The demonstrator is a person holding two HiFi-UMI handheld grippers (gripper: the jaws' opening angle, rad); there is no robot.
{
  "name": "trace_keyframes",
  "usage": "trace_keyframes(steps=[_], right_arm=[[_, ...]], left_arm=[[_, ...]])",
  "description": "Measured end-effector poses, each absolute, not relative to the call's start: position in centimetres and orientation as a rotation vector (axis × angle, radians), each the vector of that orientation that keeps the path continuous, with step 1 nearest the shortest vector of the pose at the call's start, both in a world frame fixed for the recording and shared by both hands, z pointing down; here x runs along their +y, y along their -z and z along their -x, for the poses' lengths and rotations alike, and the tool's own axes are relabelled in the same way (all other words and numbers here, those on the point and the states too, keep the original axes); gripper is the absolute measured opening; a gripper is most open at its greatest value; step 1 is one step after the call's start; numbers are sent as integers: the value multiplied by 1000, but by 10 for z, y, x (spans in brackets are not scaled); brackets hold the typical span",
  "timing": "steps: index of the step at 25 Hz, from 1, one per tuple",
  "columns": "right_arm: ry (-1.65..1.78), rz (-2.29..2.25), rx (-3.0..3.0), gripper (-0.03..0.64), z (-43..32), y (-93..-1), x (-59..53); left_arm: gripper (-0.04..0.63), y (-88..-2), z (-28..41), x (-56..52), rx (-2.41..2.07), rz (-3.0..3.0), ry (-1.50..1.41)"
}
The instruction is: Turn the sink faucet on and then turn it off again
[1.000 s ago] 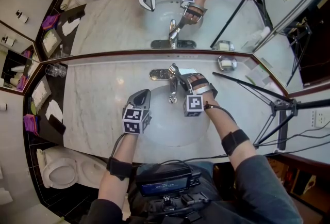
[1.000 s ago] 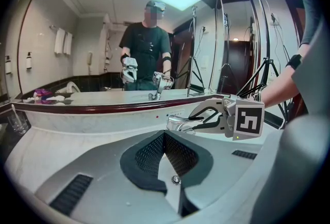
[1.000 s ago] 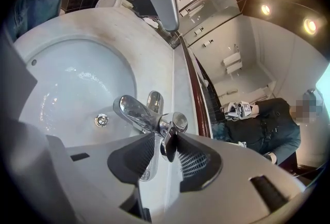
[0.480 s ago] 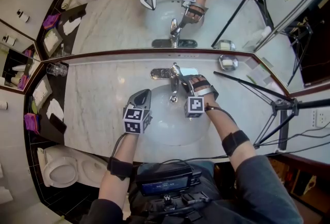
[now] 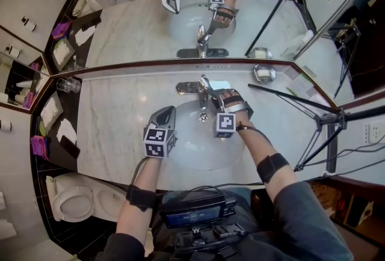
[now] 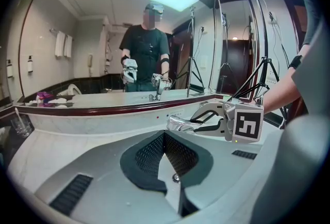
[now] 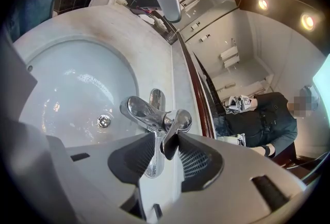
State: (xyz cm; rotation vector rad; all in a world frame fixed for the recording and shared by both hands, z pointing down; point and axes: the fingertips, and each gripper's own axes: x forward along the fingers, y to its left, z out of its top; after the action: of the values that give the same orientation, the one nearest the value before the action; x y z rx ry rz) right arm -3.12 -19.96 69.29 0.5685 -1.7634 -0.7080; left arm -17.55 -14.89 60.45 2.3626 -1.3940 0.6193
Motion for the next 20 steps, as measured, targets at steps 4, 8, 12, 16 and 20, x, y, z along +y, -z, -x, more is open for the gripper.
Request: trace_keyframes(steps=[4, 8, 12, 16, 20], right_arm=[[629, -610, -1805, 147, 30, -681, -191], [563, -663, -1839, 149, 21, -677, -180], [492, -753, -1882, 135, 9, -663, -174], [403, -870, -1935, 55, -4, -645, -167], [216, -1012, -2038, 20, -14, -626, -159]], left_arm=[[0, -602, 175, -145, -1389, -2359, -630], [0, -598, 171, -143, -1380, -2359, -612], [0, -595, 166, -141, -1370, -2354, -581], [0, -593, 162, -138, -1366, -2365, -575], [0, -589, 160, -136, -1363, -2376, -557]])
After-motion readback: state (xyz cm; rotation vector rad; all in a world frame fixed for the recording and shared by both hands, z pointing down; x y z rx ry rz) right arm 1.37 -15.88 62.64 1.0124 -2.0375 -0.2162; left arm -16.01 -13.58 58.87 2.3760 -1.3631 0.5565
